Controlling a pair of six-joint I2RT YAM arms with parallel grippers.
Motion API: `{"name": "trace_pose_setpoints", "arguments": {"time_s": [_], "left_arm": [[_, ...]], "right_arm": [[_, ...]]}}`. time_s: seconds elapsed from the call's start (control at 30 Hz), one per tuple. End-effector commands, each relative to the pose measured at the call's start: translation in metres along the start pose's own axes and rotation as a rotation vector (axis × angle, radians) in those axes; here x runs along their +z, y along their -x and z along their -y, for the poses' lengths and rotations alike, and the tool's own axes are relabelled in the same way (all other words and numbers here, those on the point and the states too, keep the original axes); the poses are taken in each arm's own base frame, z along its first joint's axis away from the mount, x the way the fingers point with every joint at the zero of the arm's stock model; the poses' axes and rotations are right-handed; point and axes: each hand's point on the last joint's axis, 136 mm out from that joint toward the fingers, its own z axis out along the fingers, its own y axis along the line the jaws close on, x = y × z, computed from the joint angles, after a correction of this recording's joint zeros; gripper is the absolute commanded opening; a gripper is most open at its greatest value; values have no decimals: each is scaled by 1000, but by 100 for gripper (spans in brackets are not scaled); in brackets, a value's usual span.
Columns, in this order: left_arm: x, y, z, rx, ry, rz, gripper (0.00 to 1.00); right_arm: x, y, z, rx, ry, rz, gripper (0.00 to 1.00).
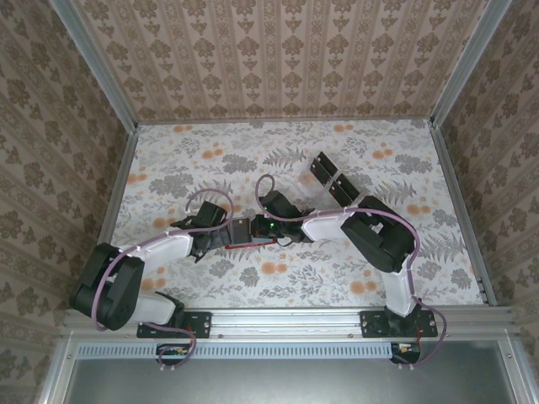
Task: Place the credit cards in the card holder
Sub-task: Insert the credit card into the card slot.
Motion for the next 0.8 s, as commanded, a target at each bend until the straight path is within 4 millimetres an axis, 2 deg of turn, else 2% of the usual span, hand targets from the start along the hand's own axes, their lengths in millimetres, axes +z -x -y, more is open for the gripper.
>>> {"name": "trace_pose_setpoints", "arguments": {"time_s": [0.0,0.47,0.6,0.67,0.77], "left_arm": [[14,-21,0,0,-7,-75,100],[15,-24,0,3,-7,-78,100],[14,-23,1,2,-11,-76,100],[12,-21,1,5,-13,-69,100],[9,-17,3,7,-19,-60,100]], "right_arm": [[8,-7,-7,5,20,-34,0],[16,-15,-23,-21,55,-70,0],[10,-11,-28,-32,64,-61,1],[1,-4,-33,-37,78,-42,8],[-21,9,-43,-55,93,-7,29]]}}
